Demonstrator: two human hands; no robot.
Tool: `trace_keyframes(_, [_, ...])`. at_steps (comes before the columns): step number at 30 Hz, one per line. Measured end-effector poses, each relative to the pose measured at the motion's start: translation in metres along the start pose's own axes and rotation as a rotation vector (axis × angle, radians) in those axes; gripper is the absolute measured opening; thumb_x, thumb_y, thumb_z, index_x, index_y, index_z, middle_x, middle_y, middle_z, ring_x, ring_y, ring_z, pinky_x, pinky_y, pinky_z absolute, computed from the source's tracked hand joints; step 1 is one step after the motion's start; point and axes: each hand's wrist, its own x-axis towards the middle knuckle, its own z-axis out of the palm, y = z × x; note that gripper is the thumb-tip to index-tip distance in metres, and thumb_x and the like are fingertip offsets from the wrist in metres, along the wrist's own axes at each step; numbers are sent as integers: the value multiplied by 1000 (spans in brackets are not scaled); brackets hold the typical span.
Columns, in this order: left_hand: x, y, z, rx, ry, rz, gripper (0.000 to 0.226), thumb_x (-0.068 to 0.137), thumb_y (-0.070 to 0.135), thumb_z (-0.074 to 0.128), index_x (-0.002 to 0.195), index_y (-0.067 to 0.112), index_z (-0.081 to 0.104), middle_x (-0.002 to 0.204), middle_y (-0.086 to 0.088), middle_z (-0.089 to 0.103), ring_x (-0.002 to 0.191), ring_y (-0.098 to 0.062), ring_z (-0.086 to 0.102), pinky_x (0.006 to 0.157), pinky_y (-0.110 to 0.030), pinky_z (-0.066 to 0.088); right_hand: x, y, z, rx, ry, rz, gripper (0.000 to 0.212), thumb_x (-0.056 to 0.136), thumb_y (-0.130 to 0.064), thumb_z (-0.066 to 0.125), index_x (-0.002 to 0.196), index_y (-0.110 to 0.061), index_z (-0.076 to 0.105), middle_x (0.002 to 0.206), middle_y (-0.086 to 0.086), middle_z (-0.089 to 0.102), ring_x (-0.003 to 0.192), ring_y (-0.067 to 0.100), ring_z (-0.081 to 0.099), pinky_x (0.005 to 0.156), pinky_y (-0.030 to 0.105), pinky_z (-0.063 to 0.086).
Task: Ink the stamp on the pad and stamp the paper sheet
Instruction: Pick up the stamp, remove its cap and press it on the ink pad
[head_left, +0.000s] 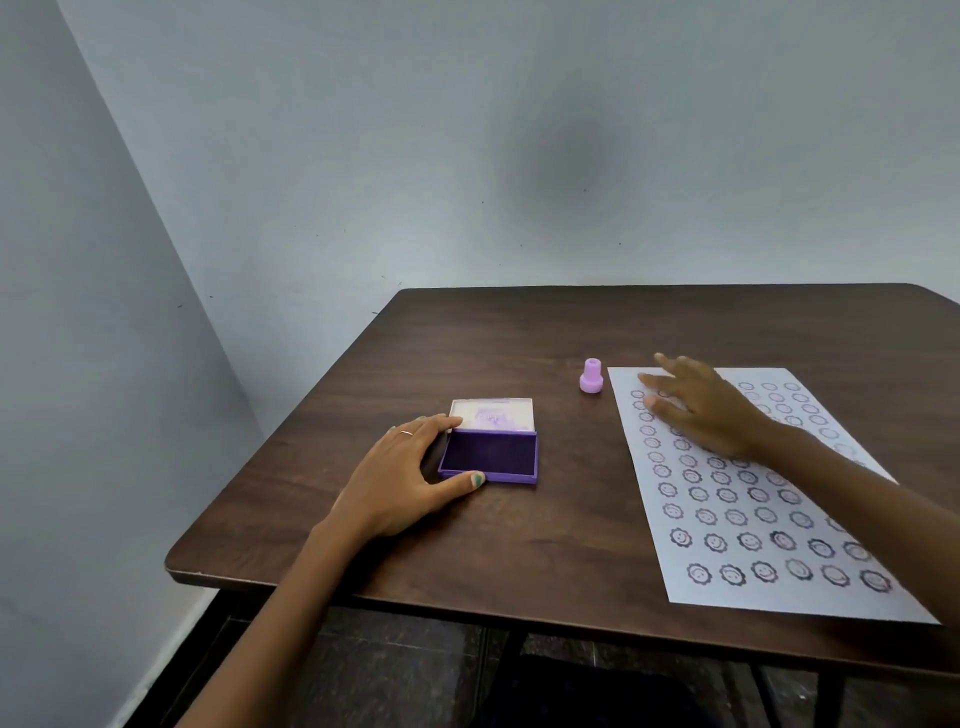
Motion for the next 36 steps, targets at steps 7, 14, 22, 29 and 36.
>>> trace_keyframes(7, [0,2,-1,4,-3,-4,78,69,74,47,138,40,36,146,8,41,131,-13,39,106,-34,35,-14,-11,6,-95,-84,8,59,93,-51,24,145,-22,17,157,3,15,144,22,12,116,43,11])
trace_keyframes(14, [0,0,0,0,5,7,79,68,75,47,137,38,38,145,9,43,129,-13,40,104,-32,35,-41,-20,12,-100,-59,6,60,93,-52,22,145,-22,15,157,3,14,144,21,11,116,42,10])
trace_keyframes(22, [-1,0,0,4,12,7,78,69,75,47,137,37,39,143,8,45,128,-15,42,102,-32,36,-68,-33,17,-87,-53,-15,61,93,-53,20,145,-23,14,157,1,13,145,20,9,116,41,8])
trace_keyframes(29, [-1,1,1,-1,21,15,71,75,68,54,136,37,39,142,7,47,127,-15,42,100,-32,37,-80,-38,20,-73,-26,-25,61,92,-54,20,145,-24,14,157,0,14,144,19,9,116,39,7])
trace_keyframes(36, [-2,2,0,12,15,8,76,71,73,48,137,36,39,142,7,46,127,-15,43,100,-32,37,-81,-42,18,-47,-63,3,61,92,-54,22,145,-25,15,157,0,13,145,19,8,116,41,7])
